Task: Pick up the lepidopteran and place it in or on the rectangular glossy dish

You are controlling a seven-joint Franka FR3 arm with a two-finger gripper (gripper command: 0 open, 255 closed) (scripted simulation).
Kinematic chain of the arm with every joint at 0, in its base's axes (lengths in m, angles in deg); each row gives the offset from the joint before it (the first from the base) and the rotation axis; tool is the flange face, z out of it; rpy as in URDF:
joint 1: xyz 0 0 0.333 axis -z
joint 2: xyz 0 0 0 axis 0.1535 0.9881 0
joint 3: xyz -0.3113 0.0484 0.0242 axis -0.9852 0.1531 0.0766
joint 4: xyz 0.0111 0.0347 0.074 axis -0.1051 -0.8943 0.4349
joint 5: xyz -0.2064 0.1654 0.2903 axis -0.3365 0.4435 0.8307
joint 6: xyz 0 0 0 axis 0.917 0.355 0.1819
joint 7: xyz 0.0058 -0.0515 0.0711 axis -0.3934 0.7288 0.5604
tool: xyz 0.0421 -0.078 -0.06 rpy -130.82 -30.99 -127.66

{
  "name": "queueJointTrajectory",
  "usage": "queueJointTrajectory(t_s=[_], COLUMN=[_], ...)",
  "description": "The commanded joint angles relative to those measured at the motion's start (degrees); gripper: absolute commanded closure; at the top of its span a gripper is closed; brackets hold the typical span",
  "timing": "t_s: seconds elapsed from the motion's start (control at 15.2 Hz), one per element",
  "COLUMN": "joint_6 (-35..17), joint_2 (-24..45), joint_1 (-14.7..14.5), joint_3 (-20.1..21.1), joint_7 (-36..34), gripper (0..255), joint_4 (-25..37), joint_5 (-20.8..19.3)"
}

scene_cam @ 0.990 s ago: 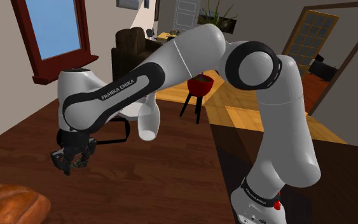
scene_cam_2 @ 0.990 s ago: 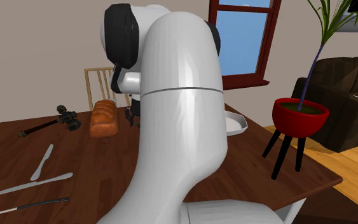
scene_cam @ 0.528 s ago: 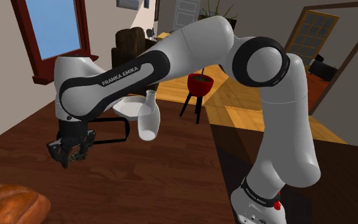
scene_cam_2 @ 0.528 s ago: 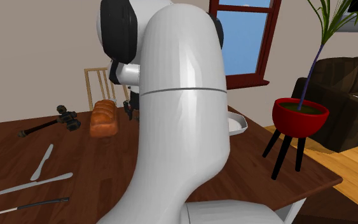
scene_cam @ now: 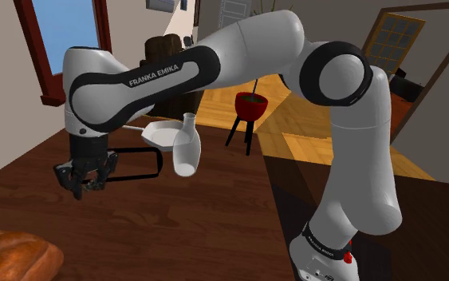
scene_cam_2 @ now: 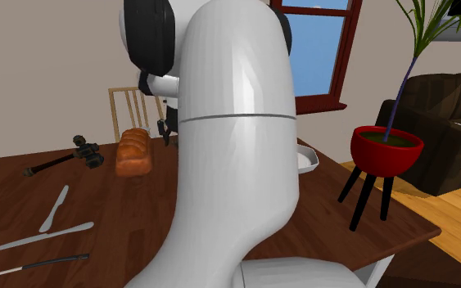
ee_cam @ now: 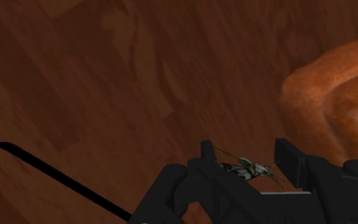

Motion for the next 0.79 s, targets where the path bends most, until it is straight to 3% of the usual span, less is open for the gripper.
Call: queueJointTrajectory(t_s=[0.0, 0.73], joint_6=[1.18, 8.57], joint_2=[-0.58, 7.73], joint_1=[0.11, 7.96], joint_3=[0.04, -3.15], joint_7=[-0.04, 10.94], gripper=[255, 255], joint_4=[0.57, 14.27], joint_5=[0.08, 0.07])
